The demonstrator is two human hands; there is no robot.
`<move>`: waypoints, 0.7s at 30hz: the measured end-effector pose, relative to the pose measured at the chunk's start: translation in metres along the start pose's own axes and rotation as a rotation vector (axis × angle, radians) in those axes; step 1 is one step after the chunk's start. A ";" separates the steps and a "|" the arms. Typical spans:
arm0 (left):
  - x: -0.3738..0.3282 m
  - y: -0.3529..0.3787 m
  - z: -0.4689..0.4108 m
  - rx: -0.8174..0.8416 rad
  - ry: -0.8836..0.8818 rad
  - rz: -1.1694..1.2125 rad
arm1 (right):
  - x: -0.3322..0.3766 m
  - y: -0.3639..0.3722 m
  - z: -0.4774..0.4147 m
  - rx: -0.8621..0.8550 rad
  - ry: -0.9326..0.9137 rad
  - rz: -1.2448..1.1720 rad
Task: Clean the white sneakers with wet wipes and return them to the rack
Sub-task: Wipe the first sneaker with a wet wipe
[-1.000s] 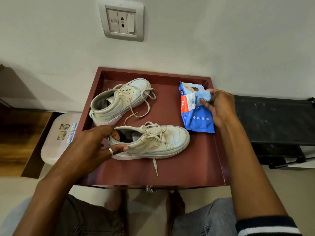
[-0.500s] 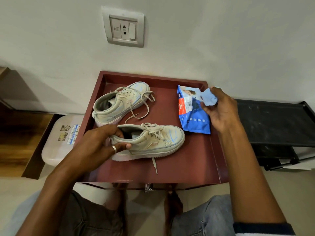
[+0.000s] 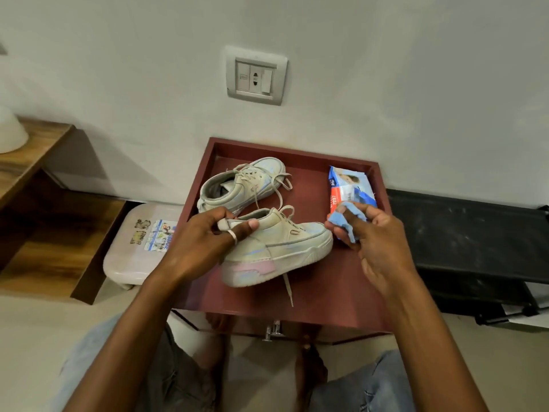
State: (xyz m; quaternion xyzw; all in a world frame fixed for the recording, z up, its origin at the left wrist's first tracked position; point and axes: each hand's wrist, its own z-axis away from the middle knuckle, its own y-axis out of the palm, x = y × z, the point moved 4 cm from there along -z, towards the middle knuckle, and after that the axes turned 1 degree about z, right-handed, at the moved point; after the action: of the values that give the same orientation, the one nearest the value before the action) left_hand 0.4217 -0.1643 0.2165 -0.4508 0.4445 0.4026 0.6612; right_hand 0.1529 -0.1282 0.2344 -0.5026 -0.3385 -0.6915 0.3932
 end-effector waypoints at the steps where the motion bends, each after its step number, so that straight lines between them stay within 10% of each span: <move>1: 0.000 -0.001 0.000 -0.001 -0.012 0.048 | -0.004 0.003 0.006 0.003 -0.009 0.002; 12: 0.017 -0.009 -0.006 -0.078 -0.193 0.299 | -0.018 0.054 0.027 0.228 -0.033 0.000; 21: 0.016 -0.011 -0.009 -0.040 -0.219 0.416 | 0.001 0.095 0.038 0.000 -0.789 0.621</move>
State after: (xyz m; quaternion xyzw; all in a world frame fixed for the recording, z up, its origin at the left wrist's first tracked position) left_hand 0.4343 -0.1732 0.2016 -0.3162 0.4455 0.5853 0.5992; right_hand 0.2535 -0.1392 0.2522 -0.8030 -0.2957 -0.2991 0.4223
